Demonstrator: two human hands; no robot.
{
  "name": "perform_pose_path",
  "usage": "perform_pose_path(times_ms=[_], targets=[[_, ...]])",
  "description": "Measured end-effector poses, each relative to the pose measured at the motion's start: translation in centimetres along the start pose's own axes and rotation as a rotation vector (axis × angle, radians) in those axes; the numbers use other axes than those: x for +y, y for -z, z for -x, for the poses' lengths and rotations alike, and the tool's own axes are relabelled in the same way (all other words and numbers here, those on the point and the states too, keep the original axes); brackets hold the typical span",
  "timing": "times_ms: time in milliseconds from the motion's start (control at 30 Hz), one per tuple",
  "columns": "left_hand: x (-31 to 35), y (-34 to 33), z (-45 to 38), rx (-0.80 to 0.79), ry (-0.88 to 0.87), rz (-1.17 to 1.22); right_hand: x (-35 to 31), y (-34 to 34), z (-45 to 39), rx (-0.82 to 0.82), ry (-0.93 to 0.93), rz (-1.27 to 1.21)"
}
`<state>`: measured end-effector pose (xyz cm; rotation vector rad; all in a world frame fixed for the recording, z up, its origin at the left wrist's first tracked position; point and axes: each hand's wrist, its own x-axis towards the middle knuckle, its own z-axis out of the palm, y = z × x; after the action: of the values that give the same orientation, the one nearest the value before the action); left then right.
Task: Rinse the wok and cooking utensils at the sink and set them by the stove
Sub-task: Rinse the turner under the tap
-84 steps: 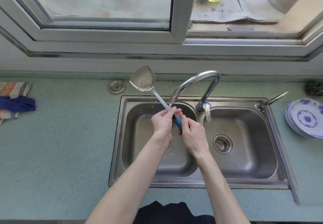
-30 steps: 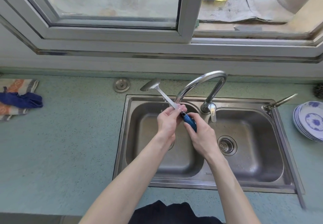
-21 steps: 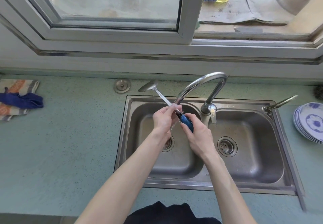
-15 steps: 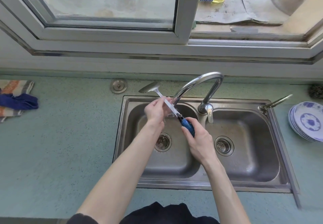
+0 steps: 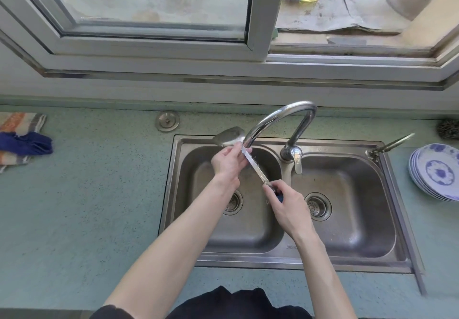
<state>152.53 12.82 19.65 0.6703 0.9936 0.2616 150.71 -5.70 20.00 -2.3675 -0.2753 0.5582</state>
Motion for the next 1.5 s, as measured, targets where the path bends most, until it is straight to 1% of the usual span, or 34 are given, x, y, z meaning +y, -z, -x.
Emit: perform_pose_path(times_ms=[200,333,467,567,700,867,933,1000,1133,1200,1267,1333,1433,1500], targets=[[-0.9,0.8,-0.2,-0.014,0.05,0.033,2.3,-0.4,1.1,0.044,0.0,-0.045],[-0.9,0.8,-0.5,-0.004,0.102,0.088,2.7,0.0,1.3,0.063,0.012,-0.019],[-0.3,1.0,-1.4,0.047,0.162,0.178,2.7,0.9,1.1,0.07,0.046,0.042],[0.5,1.1,-2.1,0.111,0.172,0.226,3.0,1.9,0.8,0.074,0.059,0.08],[0.7,1.8,-3.0,0.181,0.176,0.214,3.6,3.1,0.5,0.083,0.118,0.142],[0.2,1.9,-2.5,0.106,0.229,0.232,4.0,4.2,-0.4,0.066,0.029,0.299],[-0.1,2.1,-2.2,0.04,0.264,0.185,4.2,4.5,-0.6,0.097,0.001,0.344],[-0.4,2.1,-1.7,-0.013,0.285,0.14,4.5,4.7,-0.7,0.166,-0.01,0.365],[-0.6,2.1,-1.2,0.021,0.257,0.155,4.9,5.2,-0.5,0.28,0.019,0.395],[-0.7,2.1,-1.3,0.058,0.236,0.182,4.9,5.2,-0.6,0.292,0.035,0.409],[-0.6,2.1,-1.4,0.043,0.227,0.218,5.0,5.1,-0.6,0.297,0.046,0.417],[-0.2,2.5,-1.5,-0.041,0.246,0.222,5.0,5.2,-0.7,0.3,0.042,0.396],[0.7,3.7,-1.3,-0.21,0.327,0.209,5.2,5.6,-0.7,0.3,0.038,0.353],[0.9,3.9,-1.1,-0.241,0.334,0.182,5.4,5.7,-0.6,0.295,0.045,0.334]])
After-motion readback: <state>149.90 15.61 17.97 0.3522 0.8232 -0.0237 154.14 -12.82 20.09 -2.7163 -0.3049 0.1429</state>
